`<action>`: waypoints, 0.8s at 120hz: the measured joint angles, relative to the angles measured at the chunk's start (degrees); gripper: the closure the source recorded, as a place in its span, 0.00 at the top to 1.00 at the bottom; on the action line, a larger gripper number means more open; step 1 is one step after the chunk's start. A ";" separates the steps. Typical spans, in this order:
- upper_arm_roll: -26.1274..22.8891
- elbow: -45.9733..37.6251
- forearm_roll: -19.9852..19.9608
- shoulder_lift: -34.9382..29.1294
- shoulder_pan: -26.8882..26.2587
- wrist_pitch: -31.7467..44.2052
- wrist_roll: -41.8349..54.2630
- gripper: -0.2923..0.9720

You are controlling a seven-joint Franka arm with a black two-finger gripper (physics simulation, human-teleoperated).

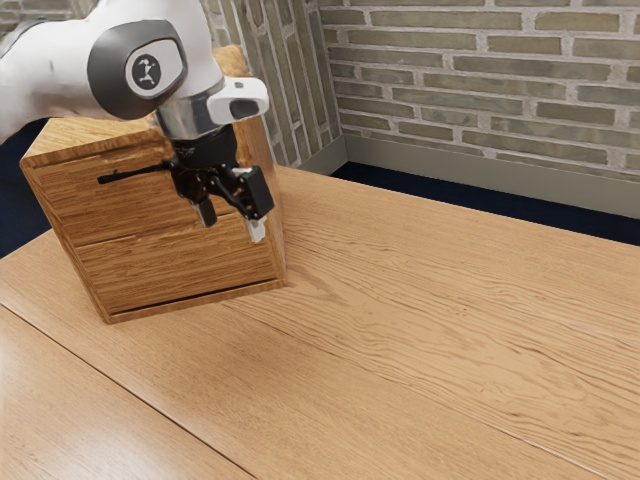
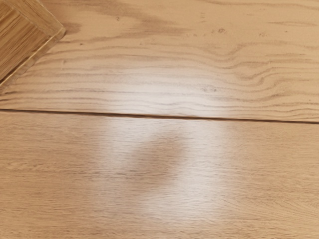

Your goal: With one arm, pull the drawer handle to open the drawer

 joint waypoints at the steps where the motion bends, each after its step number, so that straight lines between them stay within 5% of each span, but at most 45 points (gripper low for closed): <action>1: 0.00 -0.02 0.01 0.34 -0.01 -0.01 0.01 0.77; 65: 0.21 0.81 -1.94 -2.95 -0.58 -9.76 0.67 0.77; 84: 0.53 -5.91 -1.38 -9.75 -1.15 -7.33 0.70 0.77; 89: 1.96 -7.89 -0.65 -11.80 -2.78 -6.07 0.72 0.77; 96: 10.32 -9.23 0.98 -13.57 -12.09 -4.18 0.75 0.77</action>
